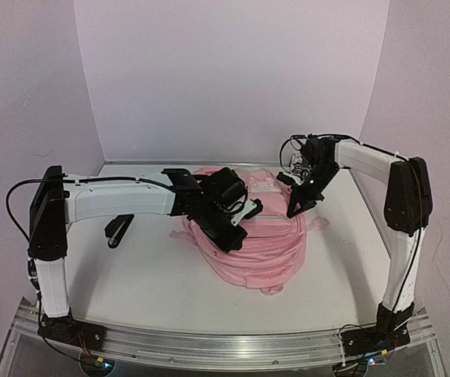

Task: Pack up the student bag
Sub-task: Unzip the student bag at the center of the board.

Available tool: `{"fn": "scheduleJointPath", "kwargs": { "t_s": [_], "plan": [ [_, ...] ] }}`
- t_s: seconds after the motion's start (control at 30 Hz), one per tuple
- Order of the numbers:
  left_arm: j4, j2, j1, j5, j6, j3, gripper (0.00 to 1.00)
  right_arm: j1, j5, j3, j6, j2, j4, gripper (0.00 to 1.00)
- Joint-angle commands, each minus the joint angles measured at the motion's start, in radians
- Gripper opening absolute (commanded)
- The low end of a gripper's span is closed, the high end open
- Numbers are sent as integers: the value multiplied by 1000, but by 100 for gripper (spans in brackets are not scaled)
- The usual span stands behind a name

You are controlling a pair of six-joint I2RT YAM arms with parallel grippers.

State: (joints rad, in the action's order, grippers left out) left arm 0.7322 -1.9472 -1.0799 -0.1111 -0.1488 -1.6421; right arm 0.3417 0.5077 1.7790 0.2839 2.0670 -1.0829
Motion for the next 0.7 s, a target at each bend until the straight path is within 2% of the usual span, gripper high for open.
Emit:
{"fn": "scheduleJointPath", "kwargs": {
  "t_s": [0.0,0.17,0.3,0.43,0.67],
  "plan": [
    [44,36,25,31,5,-6,0,-20,-252,-51,154,-16,126,0],
    [57,142,146,32,40,85,0,-22,-368,-213,253,-75,258,0],
    [81,197,207,52,109,112,0,-29,-389,-224,264,-67,299,0],
    [111,167,268,84,147,77,0,-35,-398,-206,270,-53,317,0],
    [19,36,328,180,124,-46,0,-37,-385,-219,293,-77,322,0]
  ]
}}
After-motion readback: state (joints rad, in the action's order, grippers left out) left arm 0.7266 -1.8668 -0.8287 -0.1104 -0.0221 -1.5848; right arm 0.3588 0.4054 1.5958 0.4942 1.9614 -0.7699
